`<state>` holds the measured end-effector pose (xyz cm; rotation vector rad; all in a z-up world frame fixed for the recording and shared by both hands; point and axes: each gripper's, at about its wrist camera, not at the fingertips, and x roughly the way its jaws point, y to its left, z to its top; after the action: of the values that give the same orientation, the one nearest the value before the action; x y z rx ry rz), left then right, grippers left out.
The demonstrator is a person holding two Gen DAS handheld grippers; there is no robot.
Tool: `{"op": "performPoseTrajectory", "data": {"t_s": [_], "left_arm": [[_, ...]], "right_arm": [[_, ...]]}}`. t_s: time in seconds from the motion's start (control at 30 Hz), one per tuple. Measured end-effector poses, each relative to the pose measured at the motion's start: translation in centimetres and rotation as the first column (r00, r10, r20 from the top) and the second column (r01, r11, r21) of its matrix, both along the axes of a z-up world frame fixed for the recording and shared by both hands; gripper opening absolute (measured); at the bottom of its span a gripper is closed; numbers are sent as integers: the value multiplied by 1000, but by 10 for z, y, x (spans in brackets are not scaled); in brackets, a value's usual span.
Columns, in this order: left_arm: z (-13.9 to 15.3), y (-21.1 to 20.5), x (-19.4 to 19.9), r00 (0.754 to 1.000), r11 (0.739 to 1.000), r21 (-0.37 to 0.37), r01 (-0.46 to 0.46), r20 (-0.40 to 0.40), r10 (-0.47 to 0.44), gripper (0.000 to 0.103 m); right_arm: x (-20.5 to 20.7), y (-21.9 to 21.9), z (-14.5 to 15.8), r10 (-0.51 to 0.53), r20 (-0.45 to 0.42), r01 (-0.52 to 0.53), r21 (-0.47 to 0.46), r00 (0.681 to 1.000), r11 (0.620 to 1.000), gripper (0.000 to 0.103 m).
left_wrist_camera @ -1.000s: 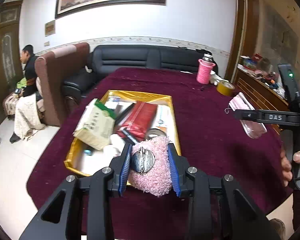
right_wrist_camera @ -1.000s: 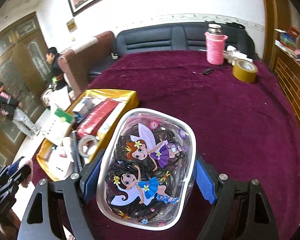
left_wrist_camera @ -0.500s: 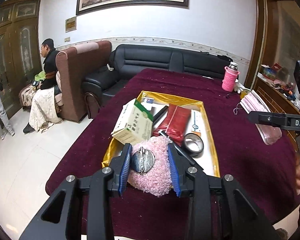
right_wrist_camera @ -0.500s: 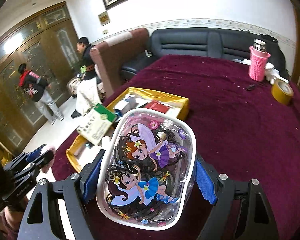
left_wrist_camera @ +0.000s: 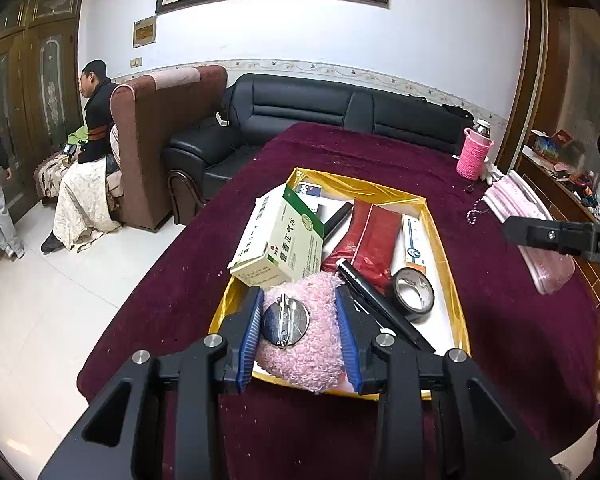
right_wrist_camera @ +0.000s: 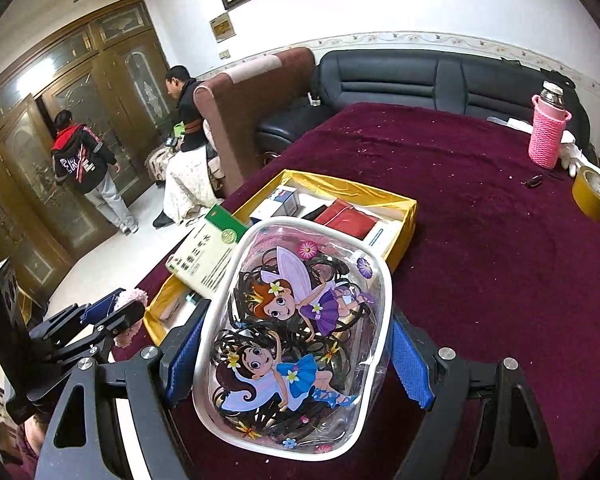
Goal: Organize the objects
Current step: 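Lift and carry the plush and pouch toward the tray with both tools, then lower the plush and pouch into the tray and open both tools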
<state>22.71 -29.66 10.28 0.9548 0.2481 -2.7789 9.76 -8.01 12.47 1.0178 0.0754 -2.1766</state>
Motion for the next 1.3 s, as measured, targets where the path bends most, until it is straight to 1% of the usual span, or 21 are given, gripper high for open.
{"op": "performPoseTrajectory", "data": {"t_s": [0.1, 0.27, 0.5, 0.63, 0.83, 0.97, 1.13, 1.3], "left_arm": [[-6, -5, -7, 1000, 1000, 10, 1, 11, -1, 34], [-15, -5, -18, 999, 999, 39, 17, 27, -18, 35], [-20, 12, -43, 997, 998, 28, 65, 44, -66, 34], [-23, 15, -57, 996, 997, 27, 75, 55, -77, 34], [-29, 16, -80, 993, 996, 37, 78, 82, -81, 34], [-28, 16, -99, 992, 996, 38, 75, 95, -79, 34], [-22, 17, -127, 992, 996, 13, 89, 92, -90, 34], [-21, 13, -150, 991, 996, 24, 90, 99, -92, 35]], "right_arm": [[-7, 4, 0, -24, -6, 24, 2, 1000, 1000, 86], [-22, -3, -10, -36, 19, 36, 21, 999, 999, 86], [-38, -22, -24, -20, 53, 19, 17, 998, 1000, 86], [-52, -31, -30, -22, 79, 21, 15, 997, 1000, 86], [-76, -41, -36, -42, 82, 39, 30, 996, 999, 86], [-92, -47, -43, -53, 97, 49, 40, 994, 998, 86], [-103, -53, -51, -65, 120, 61, 40, 991, 997, 86], [-112, -53, -55, -77, 130, 72, 47, 989, 996, 86]]}}
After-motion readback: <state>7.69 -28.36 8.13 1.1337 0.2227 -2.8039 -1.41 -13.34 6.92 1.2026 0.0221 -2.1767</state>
